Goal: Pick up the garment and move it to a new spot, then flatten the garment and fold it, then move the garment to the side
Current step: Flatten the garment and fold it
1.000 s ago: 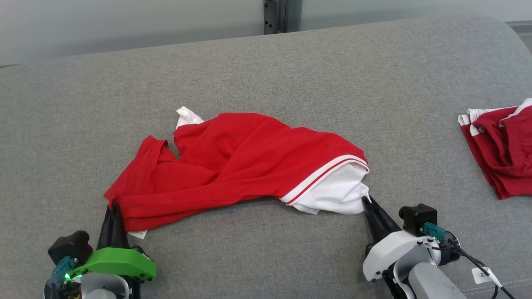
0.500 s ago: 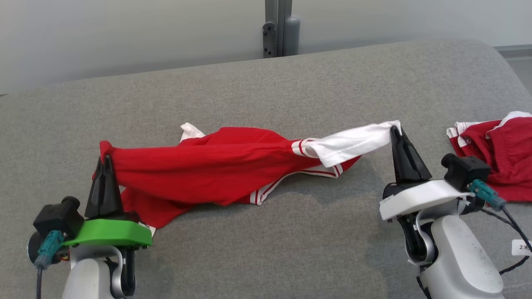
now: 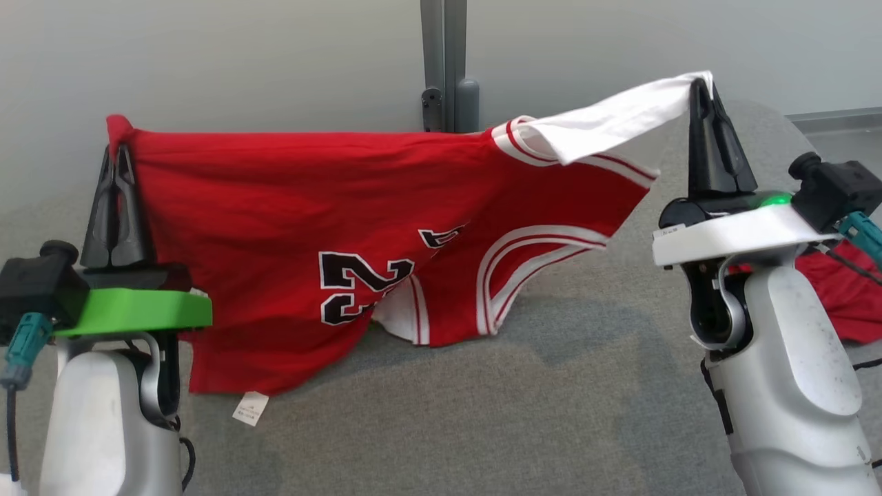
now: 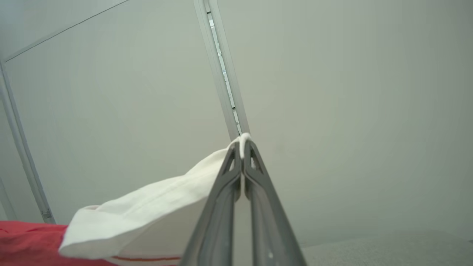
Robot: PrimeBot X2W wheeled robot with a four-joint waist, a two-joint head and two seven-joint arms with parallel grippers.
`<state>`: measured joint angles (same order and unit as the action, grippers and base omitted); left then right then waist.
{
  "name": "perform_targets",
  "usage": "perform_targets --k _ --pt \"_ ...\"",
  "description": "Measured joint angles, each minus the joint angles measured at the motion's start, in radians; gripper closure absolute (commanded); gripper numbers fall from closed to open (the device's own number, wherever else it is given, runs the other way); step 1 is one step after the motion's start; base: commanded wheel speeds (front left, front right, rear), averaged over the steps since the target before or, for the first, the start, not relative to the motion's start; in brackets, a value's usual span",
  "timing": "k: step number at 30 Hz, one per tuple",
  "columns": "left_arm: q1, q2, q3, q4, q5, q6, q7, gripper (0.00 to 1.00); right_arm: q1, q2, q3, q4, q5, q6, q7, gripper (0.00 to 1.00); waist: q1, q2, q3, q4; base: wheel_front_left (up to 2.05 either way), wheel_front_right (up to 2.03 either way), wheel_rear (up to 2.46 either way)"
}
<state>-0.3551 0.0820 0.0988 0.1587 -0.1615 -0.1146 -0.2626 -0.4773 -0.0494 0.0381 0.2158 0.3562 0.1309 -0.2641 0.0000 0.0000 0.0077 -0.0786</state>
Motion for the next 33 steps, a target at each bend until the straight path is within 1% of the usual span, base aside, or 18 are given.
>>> perform_targets --k 3,10,19,23,26,30,33 --pt "-0.038 0.010 -0.002 -0.001 0.007 -0.004 0.000 1.00 -0.043 0.000 0.010 -0.006 -0.016 0.000 0.000 1.00 0.0000 0.0000 -0.010 -0.003 0.00 0.00 0.00" --pt "-0.175 0.071 -0.012 0.004 0.032 -0.009 0.000 1.00 -0.179 -0.026 0.019 -0.027 -0.052 0.000 0.000 1.00 0.0000 0.0000 -0.021 -0.003 0.00 0.00 0.00" --pt "-0.215 0.079 -0.019 0.035 0.040 -0.007 0.000 1.00 -0.250 -0.039 0.021 -0.022 -0.063 0.000 0.000 1.00 0.0000 0.0000 -0.005 -0.001 0.00 0.00 0.00" --pt "-0.233 0.069 -0.022 0.054 0.037 0.000 -0.001 1.00 -0.279 -0.051 0.016 -0.010 -0.075 0.000 0.000 1.00 0.0000 0.0000 0.027 0.002 0.00 0.00 0.00" --pt "-0.291 0.073 -0.031 0.071 0.045 0.004 -0.002 1.00 -0.343 -0.067 0.008 -0.002 -0.085 0.000 0.000 1.00 0.0000 0.0000 0.068 0.005 0.00 0.00 0.00" --pt "-0.423 0.081 -0.062 0.104 0.077 0.009 -0.002 1.00 -0.476 -0.105 -0.003 0.025 -0.115 0.000 0.000 1.00 0.0000 0.0000 0.141 0.011 0.00 0.00 0.00" --pt "-0.563 0.087 -0.080 0.134 0.108 0.019 -0.002 1.00 -0.612 -0.133 -0.030 0.072 -0.133 0.000 0.000 1.00 0.0000 0.0000 0.205 0.017 0.00 0.00 0.00"
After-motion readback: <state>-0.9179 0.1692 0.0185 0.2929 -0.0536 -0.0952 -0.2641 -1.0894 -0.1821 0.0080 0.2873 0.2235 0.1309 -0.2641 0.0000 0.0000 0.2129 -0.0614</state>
